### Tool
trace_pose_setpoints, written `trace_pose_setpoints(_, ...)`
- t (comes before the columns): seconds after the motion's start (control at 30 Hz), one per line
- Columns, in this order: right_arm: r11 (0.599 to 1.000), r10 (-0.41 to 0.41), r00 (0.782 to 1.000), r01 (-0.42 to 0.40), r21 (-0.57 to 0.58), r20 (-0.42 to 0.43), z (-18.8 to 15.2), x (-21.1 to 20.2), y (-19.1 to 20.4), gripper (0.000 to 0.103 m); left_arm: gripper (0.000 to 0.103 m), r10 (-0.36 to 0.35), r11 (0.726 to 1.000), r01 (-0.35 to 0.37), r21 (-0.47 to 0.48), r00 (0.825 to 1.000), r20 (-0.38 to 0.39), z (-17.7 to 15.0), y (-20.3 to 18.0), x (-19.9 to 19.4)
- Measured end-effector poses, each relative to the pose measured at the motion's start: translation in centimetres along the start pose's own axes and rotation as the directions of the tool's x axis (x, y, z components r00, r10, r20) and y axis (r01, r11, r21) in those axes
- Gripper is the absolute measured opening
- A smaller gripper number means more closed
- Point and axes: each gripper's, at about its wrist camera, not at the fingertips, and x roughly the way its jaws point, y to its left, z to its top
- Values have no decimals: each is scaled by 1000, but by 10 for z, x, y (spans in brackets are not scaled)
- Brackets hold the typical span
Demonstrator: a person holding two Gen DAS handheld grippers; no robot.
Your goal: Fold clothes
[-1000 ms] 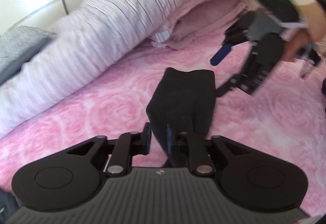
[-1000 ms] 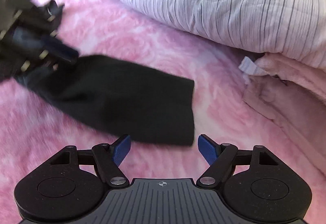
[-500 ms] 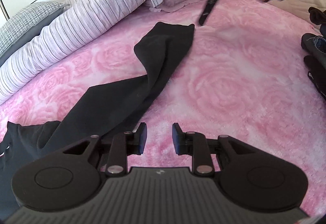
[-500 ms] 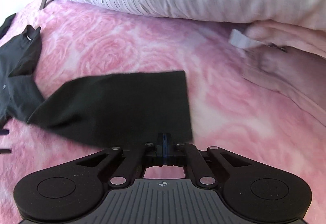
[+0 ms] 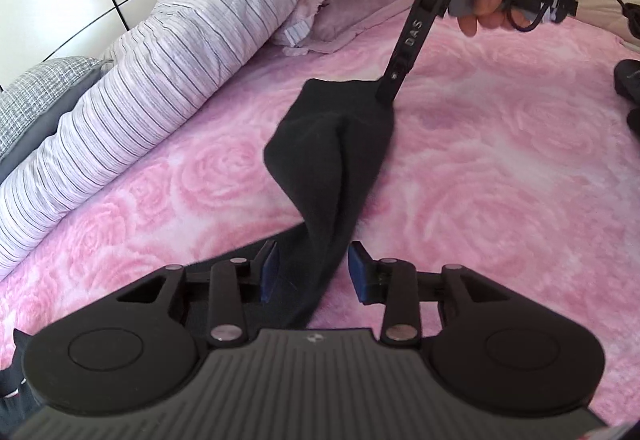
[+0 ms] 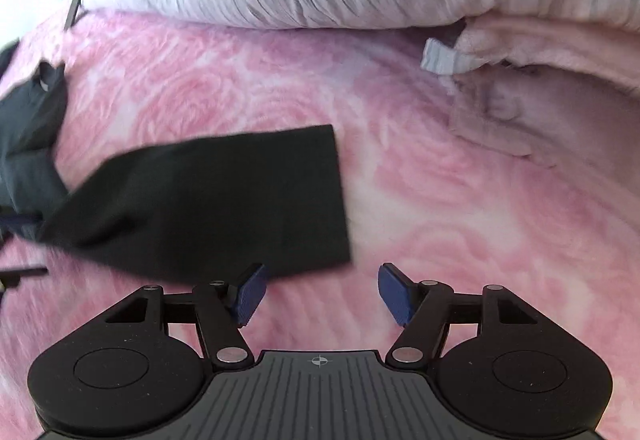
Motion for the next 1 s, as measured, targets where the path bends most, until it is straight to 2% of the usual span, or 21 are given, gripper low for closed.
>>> trace_pose_setpoints(0.1, 995, 29, 999, -28, 98, -14, 8, 17, -10, 65, 33, 6, 1000, -6, -3, 1000, -6, -1, 2, 2)
trace_pose_setpoints(0.13, 990, 28, 1000, -27, 140, -7, 8, 17, -15, 59, 33, 7, 1000, -7, -5, 1000, -8, -3, 3, 2)
trace_pose_setpoints(0.17, 984, 20, 1000, -20, 179, 0, 8, 15, -19, 31, 33, 7, 1000, -7, -7, 1000, -10, -4, 3, 2)
trace_pose_setpoints(0.23, 967, 16, 1000, -19, 254, 12, 6, 8, -26, 7, 33, -4, 1000, 4, -13, 1000, -11, -5, 1, -3)
trace_pose_setpoints(0.27, 964, 11, 1000, -14, 265, 10, 3, 0, -26, 5, 33, -13, 1000, 13, -17, 1000, -7, -6, 0, -6)
trace_pose_setpoints(0.37, 974, -71, 997, 75, 212, -26, -12, -38, -13, 4, 33, -41, 999, 40, -30, 999, -6, -8, -5, -19)
trace_pose_setpoints(0.47, 959, -141, 983, 164, 231, -115, -43, -79, 3, 4, 34, -60, 996, 59, -66, 998, -17, -13, -10, -30)
trace_pose_setpoints(0.53, 946, -122, 975, 172, 276, -188, -66, -94, 14, 5, 34, -71, 994, 69, -88, 997, -31, -18, -14, -31)
trace_pose_setpoints(0.6, 949, -117, 961, 182, 256, -250, -84, -92, 26, 5, 34, -86, 993, 81, -88, 995, -49, -23, -18, -30)
trace_pose_setpoints(0.73, 940, -194, 918, 274, 202, -345, -106, -83, 35, 5, 35, -116, 992, 112, -54, 990, -81, -31, -23, -32)
trace_pose_setpoints(0.8, 930, -224, 900, 313, 196, -373, -110, -88, 36, 5, 35, -103, 995, 102, -18, 991, -82, -34, -26, -38)
trace_pose_setpoints(0.87, 929, -217, 913, 302, 214, -344, -107, -98, 37, 7, 35, -84, 996, 86, 24, 993, -78, -36, -28, -42)
trace_pose_setpoints(0.9, 934, -207, 925, 284, 218, -317, -104, -102, 40, 14, 35, -61, 996, 66, 59, 995, -82, -37, -30, -42)
trace_pose_setpoints(0.93, 940, -196, 938, 263, 218, -287, -101, -104, 42, 33, 35, -47, 993, 55, 103, 996, -80, -37, -34, -42)
trace_pose_setpoints(0.97, 948, -188, 947, 245, 204, -259, -96, -104, 44, 59, 35, -34, 988, 45, 146, 996, -77, -38, -37, -41)
trace_pose_setpoints(1.0, 958, -196, 951, 238, 162, -238, -89, -101, 47, 67, 35, -27, 980, 40, 193, 997, -73, -38, -41, -40)
